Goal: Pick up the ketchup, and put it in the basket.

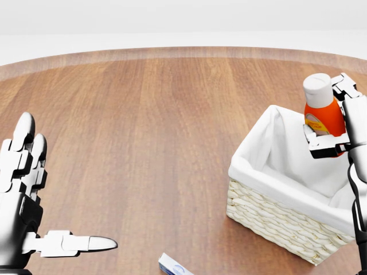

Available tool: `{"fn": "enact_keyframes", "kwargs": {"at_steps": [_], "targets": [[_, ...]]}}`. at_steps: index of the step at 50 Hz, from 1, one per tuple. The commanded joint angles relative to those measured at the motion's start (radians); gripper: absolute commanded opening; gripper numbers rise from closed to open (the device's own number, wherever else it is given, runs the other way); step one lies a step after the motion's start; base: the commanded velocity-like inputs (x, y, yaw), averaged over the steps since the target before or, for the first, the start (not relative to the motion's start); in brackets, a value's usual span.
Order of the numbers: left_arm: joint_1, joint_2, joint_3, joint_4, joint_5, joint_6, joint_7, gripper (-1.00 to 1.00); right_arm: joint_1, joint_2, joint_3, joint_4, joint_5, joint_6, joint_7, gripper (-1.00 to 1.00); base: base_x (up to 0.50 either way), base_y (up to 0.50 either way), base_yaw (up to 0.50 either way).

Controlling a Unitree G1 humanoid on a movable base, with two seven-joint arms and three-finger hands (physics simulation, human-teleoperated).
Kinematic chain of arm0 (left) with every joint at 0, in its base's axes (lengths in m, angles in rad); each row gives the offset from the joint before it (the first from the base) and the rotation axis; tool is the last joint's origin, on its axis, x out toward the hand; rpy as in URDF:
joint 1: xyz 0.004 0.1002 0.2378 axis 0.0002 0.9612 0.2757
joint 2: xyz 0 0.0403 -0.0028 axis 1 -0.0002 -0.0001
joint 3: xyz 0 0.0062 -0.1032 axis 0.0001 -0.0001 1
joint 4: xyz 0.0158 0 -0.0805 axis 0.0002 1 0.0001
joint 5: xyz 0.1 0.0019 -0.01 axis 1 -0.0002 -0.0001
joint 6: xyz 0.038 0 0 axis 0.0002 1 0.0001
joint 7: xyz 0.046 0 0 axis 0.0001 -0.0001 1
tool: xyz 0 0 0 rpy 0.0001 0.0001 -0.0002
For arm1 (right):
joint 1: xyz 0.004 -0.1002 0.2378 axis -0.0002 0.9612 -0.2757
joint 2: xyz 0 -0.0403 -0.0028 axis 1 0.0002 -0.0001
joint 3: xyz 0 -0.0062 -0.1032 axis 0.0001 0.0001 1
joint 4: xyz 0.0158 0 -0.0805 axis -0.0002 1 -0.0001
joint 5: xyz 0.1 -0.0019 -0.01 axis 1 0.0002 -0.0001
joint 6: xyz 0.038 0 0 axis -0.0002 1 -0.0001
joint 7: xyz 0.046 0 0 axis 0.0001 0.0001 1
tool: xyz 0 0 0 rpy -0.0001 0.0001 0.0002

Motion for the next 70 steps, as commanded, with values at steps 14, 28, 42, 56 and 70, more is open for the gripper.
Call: {"fn": "enact_keyframes", "kwargs": {"at_steps": [14, 28, 42, 56, 70], "targets": [[-0.004, 0.001, 0.013, -0.003, -0.011, 0.0, -0.005, 1.0, 0.02, -0.04, -0.008, -0.083, -0.181, 0.0, 0.118, -1.0, 0.0, 0.0, 0.0], [-0.004, 0.0, 0.012, -0.014, -0.009, 0.0, -0.005, 1.0, 0.0, -0.049, 0.008, -0.089, -0.316, 0.0, 0.199, -1.0, 0.0, 0.0, 0.0], [-0.005, 0.0, 0.013, -0.014, -0.01, 0.0, -0.006, 1.0, -0.005, -0.041, 0.014, -0.065, -0.334, 0.0, 0.207, -1.0, 0.0, 0.0, 0.0], [-0.004, 0.001, 0.011, -0.005, -0.009, 0.0, -0.005, 1.0, -0.016, -0.047, 0.017, -0.068, -0.359, 0.0, 0.221, -1.0, 0.0, 0.0, 0.0], [-0.001, 0.0, 0.012, -0.013, -0.009, 0.0, -0.007, 1.0, -0.012, -0.052, 0.009, -0.091, -0.363, 0.0, 0.255, 1.0, 0.0, 0.0, 0.0]]}}
